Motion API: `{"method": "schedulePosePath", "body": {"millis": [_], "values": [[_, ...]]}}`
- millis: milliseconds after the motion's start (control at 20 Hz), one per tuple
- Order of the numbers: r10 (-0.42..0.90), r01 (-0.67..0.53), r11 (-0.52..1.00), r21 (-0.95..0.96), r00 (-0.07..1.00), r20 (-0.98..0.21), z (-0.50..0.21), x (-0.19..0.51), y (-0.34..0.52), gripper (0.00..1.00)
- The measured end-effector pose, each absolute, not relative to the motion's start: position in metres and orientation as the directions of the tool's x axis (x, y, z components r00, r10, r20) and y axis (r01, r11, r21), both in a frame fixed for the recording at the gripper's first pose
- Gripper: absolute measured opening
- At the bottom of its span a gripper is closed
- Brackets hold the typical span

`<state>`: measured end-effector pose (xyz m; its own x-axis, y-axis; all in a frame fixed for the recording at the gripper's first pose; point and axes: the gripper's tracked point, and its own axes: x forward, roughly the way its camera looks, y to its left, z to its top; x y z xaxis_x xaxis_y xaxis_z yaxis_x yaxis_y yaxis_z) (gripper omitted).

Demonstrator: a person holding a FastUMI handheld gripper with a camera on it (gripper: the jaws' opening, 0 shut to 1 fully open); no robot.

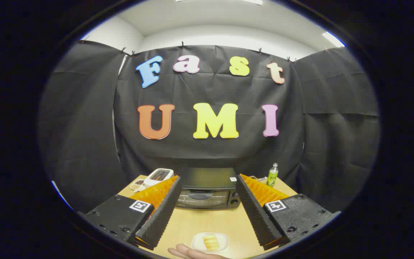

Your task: Open the toaster oven, put the food inside, and close the toaster oven door.

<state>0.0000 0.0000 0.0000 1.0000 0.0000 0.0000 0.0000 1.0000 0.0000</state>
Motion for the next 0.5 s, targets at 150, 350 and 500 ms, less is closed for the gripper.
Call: {"method": "schedulePosePath", "body": {"millis": [150, 350, 500], "values": [[-0.027, 0.027, 1.000, -0.016, 1.000, 0.011, -0.002, 0.003, -0.006, 1.00], [-0.032, 0.032, 0.999, -0.011, 0.999, -0.009, -0.009, 0.011, -0.010, 1.00], [-0.045, 0.044, 0.999, -0.011, 0.999, -0.024, -0.014, 0.019, -0.015, 1.00]]}}
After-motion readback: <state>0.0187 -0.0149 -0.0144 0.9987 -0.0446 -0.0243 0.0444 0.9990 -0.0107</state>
